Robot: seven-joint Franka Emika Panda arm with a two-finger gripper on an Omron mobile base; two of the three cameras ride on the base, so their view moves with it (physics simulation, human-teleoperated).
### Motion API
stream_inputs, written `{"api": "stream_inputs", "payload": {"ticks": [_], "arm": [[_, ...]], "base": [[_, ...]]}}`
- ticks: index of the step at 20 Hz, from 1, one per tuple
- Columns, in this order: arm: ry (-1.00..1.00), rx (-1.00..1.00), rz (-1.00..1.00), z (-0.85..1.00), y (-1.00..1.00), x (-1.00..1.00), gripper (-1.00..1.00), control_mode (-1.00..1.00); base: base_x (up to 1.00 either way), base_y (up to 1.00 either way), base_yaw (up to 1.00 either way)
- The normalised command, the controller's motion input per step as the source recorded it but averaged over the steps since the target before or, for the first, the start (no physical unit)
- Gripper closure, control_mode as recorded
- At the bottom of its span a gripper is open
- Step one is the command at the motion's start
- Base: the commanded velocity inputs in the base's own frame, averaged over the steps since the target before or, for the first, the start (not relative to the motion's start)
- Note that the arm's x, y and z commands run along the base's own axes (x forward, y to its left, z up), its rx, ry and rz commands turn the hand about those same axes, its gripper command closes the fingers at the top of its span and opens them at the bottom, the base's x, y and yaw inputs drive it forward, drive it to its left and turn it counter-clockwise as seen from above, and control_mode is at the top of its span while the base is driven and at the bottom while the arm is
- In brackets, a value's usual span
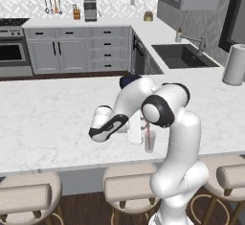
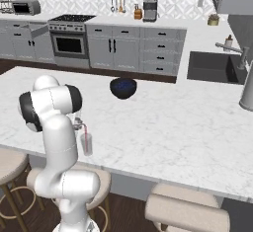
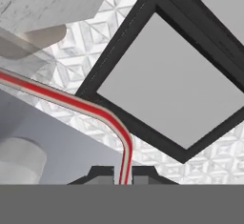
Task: Take a straw from the drawer in front and place it inside the glass cup on the dining counter.
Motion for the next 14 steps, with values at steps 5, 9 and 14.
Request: {"api": "stream_inputs", "payload": {"ticks": [5, 9, 14], "arm": [[0.0, 0.0, -0.07, -0.02, 0.02, -0.19, 1.0, -1.0], [0.0, 0.0, -0.07, 0.0, 0.0, -0.02, 1.0, -1.0], [-0.01, 0.0, -0.07, 0.0, 0.0, 0.0, -1.0, -1.0]], "base": [[0.0, 0.0, 0.0], [0.0, 0.0, 0.0], [0.0, 0.0, 0.0]]}}
